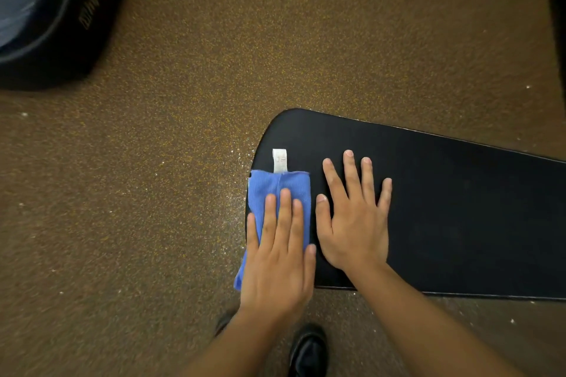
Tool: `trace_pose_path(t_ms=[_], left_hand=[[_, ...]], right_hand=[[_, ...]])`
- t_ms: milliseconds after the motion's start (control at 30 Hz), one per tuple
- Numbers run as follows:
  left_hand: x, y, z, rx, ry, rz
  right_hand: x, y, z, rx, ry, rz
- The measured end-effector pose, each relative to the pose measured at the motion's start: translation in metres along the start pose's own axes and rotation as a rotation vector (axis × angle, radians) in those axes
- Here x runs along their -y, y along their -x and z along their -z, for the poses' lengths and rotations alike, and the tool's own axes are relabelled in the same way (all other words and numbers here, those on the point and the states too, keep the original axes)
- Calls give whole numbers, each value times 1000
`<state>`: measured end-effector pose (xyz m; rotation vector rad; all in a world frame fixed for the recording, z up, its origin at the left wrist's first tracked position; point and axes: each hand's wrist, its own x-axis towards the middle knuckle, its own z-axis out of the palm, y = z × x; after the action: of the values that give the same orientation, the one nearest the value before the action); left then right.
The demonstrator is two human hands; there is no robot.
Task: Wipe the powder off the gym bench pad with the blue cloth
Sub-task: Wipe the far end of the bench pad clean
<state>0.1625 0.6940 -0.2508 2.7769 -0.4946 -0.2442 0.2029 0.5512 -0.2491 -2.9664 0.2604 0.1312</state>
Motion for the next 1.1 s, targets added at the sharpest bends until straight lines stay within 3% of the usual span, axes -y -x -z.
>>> trace_pose_path(t_ms=[300, 400, 533, 700, 867, 1000, 1100], left_hand=[[36, -165, 38, 114, -51, -178], [39, -159, 38, 73, 36, -120], [40, -92, 23, -41, 262, 215], [8, 0, 5, -26, 15, 16], [18, -73, 14, 25, -37, -165], [26, -152, 29, 49, -34, -32], [29, -153, 32, 21, 23, 47]], right_hand=[[2, 1, 1, -4, -22, -10], [1, 2, 1, -1, -20, -9], [1, 2, 1, 3, -28, -11], [1, 1, 0, -6, -25, -12], [1, 2, 1, -5, -36, -15], [1, 2, 1, -8, -31, -16], [1, 2, 0, -11, -34, -14]])
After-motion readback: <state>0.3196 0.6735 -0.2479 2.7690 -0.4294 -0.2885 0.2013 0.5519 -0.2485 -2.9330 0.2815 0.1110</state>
